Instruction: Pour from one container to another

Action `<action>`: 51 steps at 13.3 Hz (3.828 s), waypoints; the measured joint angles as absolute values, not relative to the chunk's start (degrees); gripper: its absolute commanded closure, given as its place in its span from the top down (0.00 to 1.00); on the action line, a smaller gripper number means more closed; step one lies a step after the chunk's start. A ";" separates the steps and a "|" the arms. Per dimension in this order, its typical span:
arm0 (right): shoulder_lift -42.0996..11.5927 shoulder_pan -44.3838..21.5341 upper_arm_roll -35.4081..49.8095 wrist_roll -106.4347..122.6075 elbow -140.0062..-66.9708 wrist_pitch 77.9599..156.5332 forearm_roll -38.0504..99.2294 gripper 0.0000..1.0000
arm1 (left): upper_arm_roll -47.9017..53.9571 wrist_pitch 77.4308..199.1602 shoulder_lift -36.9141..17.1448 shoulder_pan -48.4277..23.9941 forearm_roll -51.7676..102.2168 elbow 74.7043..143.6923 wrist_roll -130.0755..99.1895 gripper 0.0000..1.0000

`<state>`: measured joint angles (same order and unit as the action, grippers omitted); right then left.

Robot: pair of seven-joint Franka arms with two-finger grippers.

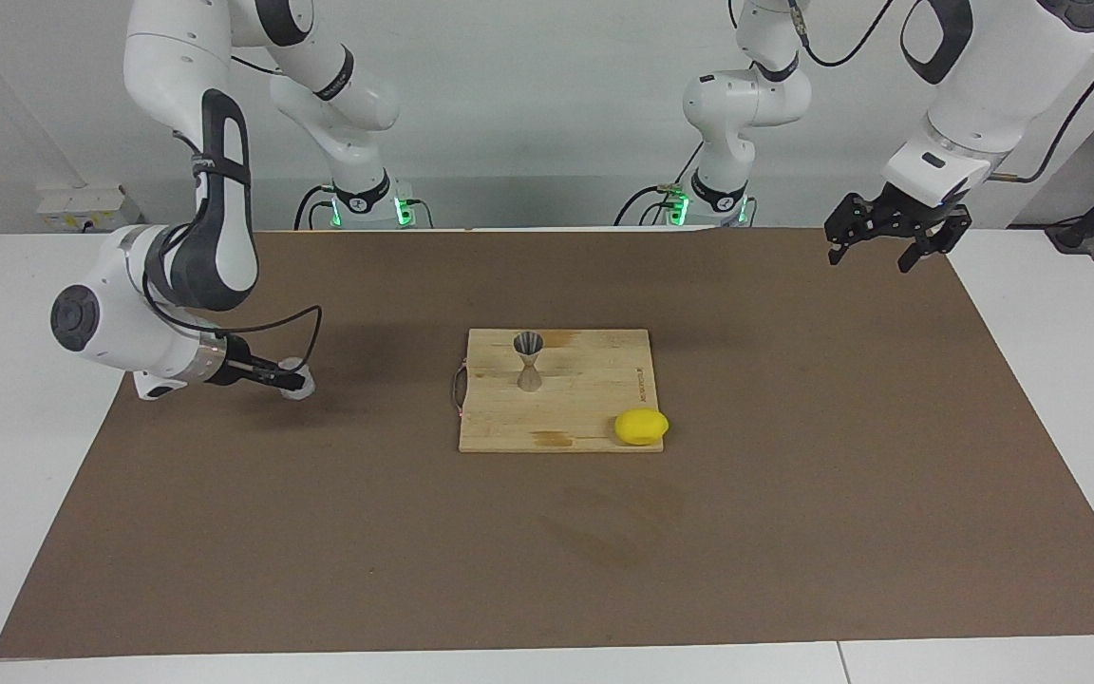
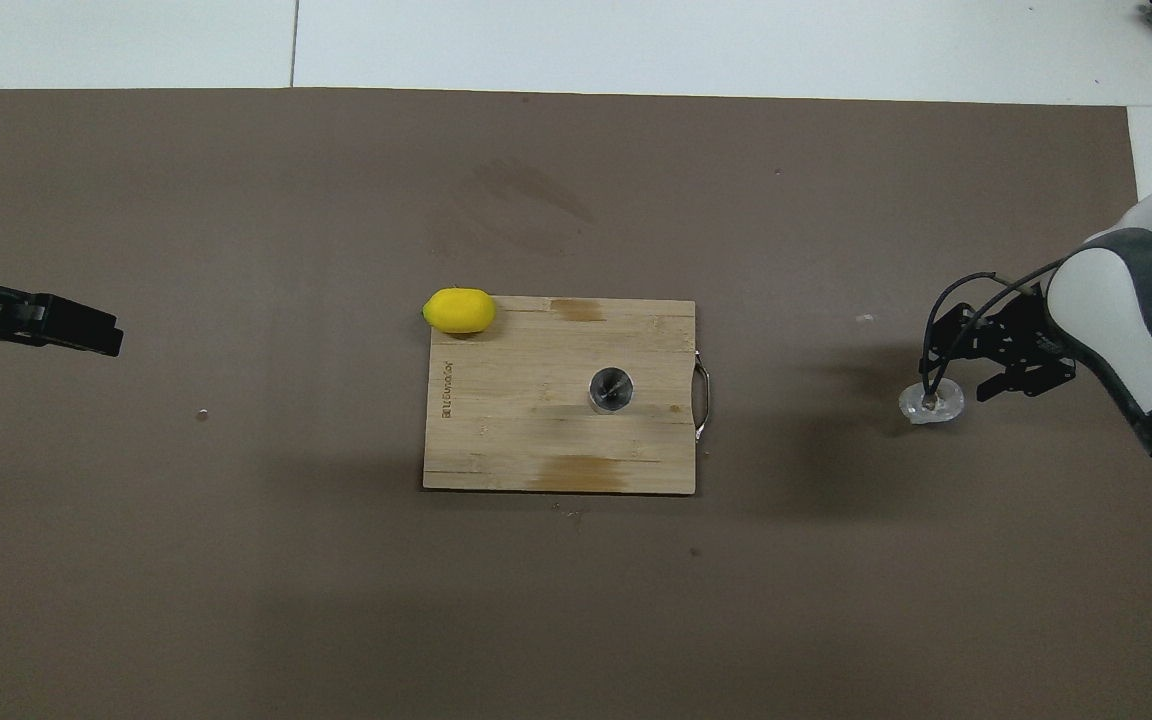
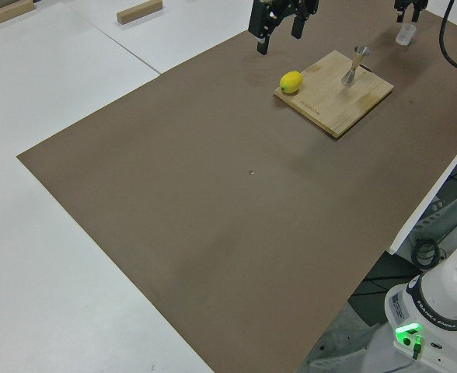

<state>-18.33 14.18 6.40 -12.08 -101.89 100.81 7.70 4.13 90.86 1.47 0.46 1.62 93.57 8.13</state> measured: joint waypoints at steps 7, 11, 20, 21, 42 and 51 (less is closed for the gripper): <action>-8.47 10.77 6.40 -16.52 -101.85 104.75 2.45 0.80 | 4.13 90.85 1.47 0.46 1.62 93.57 8.13 1.00; -1.69 7.93 6.46 -20.45 -101.94 104.71 2.41 0.98 | 4.13 90.84 1.47 0.46 1.62 93.57 8.13 1.00; 1.87 0.51 6.76 -24.02 -101.28 104.53 1.14 0.99 | 4.13 90.83 1.47 0.46 1.62 93.57 8.13 1.00; 3.31 0.65 6.68 -22.93 -101.23 103.69 0.48 0.99 | 4.13 90.83 1.47 0.46 1.62 93.57 8.13 1.00; 2.58 2.32 6.28 -12.66 -96.32 91.32 -2.97 0.99 | 4.13 90.82 1.47 0.46 1.62 93.57 8.13 1.00; 3.30 2.65 6.14 -12.66 -97.30 92.51 -1.03 0.99 | 4.13 90.81 1.47 0.46 1.62 93.57 8.13 1.00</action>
